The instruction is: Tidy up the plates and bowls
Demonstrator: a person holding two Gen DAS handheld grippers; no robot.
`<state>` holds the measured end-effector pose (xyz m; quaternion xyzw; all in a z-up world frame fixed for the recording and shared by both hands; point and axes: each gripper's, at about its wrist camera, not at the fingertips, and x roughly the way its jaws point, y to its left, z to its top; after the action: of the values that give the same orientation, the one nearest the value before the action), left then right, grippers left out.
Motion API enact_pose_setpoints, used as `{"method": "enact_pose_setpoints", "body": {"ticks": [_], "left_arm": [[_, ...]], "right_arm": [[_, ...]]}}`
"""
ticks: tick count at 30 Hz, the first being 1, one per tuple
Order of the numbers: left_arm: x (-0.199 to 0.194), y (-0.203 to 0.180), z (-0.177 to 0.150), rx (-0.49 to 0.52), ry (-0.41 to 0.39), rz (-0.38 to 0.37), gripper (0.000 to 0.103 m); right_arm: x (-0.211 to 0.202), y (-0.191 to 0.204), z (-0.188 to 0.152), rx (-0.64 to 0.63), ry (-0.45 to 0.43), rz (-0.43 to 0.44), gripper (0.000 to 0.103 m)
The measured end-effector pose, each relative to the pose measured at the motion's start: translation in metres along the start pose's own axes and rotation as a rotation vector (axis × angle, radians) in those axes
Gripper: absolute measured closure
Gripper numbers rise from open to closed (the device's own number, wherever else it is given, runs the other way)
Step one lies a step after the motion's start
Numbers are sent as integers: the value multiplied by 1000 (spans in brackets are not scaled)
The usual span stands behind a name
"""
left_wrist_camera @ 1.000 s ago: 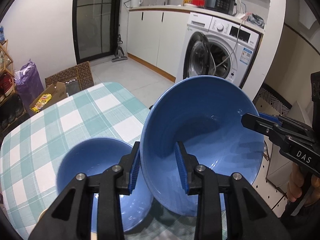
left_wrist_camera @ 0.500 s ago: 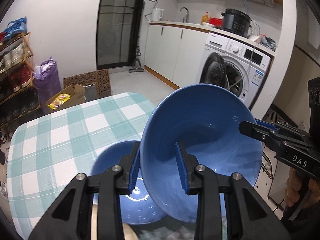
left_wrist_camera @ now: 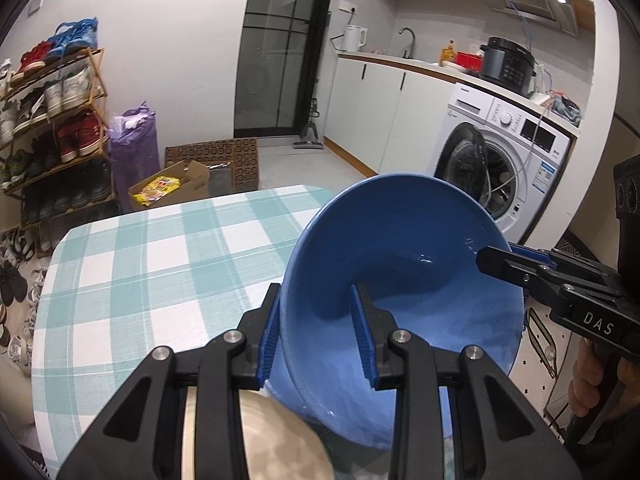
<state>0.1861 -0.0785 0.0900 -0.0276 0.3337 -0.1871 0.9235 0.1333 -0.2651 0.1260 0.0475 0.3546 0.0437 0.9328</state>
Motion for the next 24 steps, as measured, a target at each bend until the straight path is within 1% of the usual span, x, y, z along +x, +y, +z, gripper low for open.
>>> {"method": "enact_pose_setpoints", "body": {"ticks": [9, 24], "left_arm": [[1, 18, -9, -32, 8, 22, 70], [25, 25, -15, -42, 63, 37, 70]], "right_arm": [[25, 15, -1, -12, 39, 26, 78], [64, 5, -11, 10, 108, 28, 78]]}}
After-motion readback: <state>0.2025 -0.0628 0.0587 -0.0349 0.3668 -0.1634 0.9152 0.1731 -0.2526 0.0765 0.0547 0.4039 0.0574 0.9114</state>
